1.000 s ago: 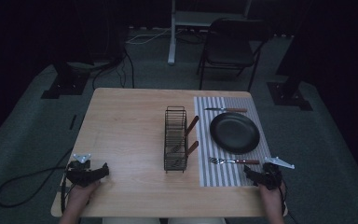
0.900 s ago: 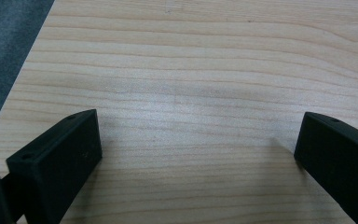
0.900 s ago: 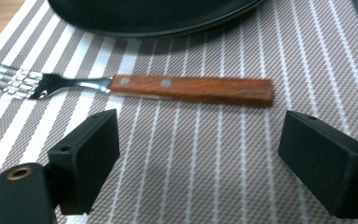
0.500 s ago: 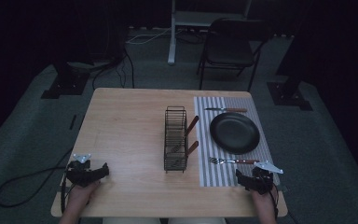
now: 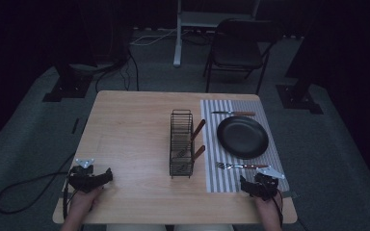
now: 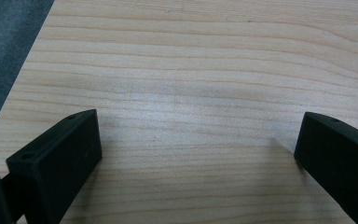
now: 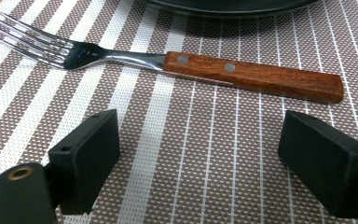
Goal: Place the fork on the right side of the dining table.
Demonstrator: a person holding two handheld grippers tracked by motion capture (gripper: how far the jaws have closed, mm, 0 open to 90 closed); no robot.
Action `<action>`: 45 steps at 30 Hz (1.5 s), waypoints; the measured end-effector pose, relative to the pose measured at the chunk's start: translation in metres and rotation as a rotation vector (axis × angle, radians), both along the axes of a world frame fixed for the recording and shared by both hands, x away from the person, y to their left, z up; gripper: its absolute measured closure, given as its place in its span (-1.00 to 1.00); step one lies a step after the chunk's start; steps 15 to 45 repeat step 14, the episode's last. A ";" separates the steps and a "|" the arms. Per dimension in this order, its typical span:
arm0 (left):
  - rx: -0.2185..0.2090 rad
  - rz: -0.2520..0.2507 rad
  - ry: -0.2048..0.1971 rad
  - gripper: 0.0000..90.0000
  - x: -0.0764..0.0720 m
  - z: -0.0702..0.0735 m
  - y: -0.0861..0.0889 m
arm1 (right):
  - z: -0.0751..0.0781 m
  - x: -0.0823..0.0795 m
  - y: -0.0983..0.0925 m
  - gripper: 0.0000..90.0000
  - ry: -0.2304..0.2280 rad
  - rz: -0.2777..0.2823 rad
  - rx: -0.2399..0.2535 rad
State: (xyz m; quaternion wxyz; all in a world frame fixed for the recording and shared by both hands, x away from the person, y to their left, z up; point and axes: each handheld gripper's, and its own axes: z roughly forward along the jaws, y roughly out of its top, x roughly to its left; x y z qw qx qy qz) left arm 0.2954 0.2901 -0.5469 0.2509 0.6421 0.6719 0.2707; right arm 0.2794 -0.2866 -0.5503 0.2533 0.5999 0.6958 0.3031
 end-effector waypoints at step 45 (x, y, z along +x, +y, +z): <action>0.000 0.007 0.000 -0.98 0.000 0.000 -0.001 | 0.000 0.000 0.000 -0.72 0.000 -0.005 0.000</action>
